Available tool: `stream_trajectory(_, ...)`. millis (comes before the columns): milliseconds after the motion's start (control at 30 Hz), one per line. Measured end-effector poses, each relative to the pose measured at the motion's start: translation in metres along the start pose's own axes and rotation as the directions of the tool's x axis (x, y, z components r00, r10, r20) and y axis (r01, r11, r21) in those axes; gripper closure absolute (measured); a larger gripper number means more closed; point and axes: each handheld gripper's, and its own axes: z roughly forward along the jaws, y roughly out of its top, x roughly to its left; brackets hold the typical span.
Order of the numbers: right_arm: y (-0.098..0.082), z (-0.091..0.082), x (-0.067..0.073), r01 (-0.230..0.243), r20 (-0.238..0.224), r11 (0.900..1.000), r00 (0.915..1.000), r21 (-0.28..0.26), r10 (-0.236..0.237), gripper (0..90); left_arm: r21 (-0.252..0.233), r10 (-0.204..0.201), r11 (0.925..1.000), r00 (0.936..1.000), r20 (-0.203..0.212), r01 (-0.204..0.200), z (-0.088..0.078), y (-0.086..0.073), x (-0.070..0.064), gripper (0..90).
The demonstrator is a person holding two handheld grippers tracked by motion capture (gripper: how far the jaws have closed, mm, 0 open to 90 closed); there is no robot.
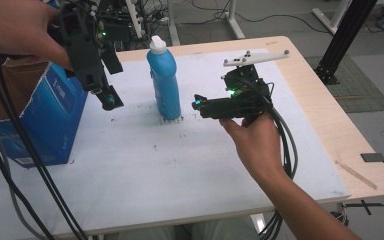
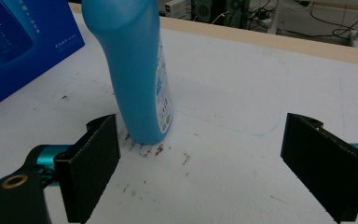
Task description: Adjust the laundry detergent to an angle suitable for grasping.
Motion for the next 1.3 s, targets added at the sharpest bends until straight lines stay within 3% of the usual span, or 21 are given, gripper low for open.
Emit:
stream_trajectory(700,0.027,0.051,0.041,0.005,-0.036,0.999,0.9993,0.052,-0.003,10.9,0.004,-0.003,1.0,1.0,0.004,0.003,-0.002,-0.017,0.003,5.9)
stream_trajectory(1300,0.035,0.083,0.05,-0.027,-0.036,0.997,0.9989,0.075,0.029,10.9,0.015,-0.002,0.9999,1.0,0.002,0.002,-0.001,-0.03,0.003,5.9)
